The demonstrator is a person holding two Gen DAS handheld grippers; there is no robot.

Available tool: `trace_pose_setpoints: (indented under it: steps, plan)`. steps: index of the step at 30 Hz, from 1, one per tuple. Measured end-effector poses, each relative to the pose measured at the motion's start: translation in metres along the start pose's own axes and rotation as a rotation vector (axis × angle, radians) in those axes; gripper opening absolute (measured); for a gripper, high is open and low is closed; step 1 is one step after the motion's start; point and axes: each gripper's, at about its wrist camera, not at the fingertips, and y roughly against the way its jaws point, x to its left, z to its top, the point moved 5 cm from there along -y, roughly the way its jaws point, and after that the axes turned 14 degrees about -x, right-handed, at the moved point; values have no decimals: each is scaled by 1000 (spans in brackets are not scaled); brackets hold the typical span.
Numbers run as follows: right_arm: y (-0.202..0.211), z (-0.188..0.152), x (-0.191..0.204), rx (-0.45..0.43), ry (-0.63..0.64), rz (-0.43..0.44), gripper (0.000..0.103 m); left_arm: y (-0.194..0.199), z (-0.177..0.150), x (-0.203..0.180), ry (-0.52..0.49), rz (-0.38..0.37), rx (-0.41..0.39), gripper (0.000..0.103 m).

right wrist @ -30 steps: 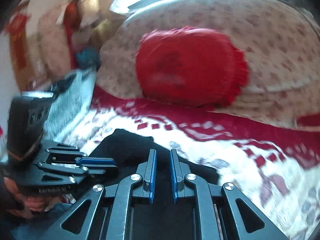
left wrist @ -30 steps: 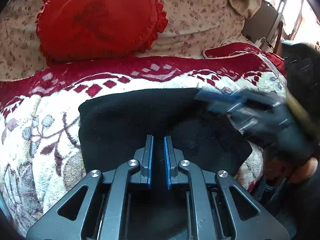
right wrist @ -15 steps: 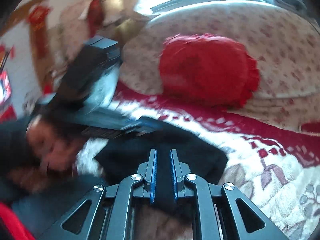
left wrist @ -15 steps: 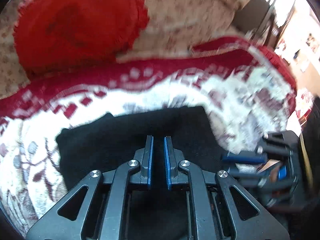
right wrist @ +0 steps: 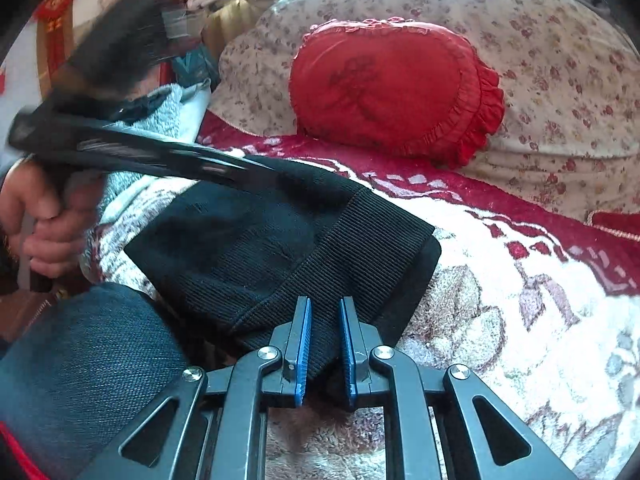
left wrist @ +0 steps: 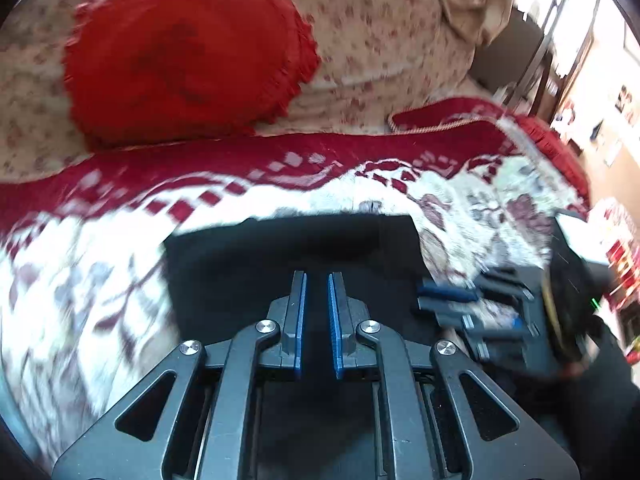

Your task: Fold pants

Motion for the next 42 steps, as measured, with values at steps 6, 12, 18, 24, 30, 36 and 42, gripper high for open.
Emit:
trace_pose_setpoints:
  steps: [6,12,18,24,30,36,42]
  plan:
    - [2,1,5,18,9,-11,12,14,-48,16,47,26,85,8]
    - [1,-1,1,7,-16,-2,14,-1,-47,12,65,95,111,8]
    - [2,-2,0,4,-21,3,14,-1,-46,0,83,283,135,75]
    - [8,1,-1,-5,-78,24,15,-11,-62,1,54,373,196,79]
    - [23,8,-27,-87,-281,31,30,-10,-63,4,75,369,196,80]
    - [25,0,-69,-123,-596,14,37,3,-57,0,101,337,157,80]
    - [25,-9,-89,-154,-784,35,45,35,-24,33,182,290,-13,80]
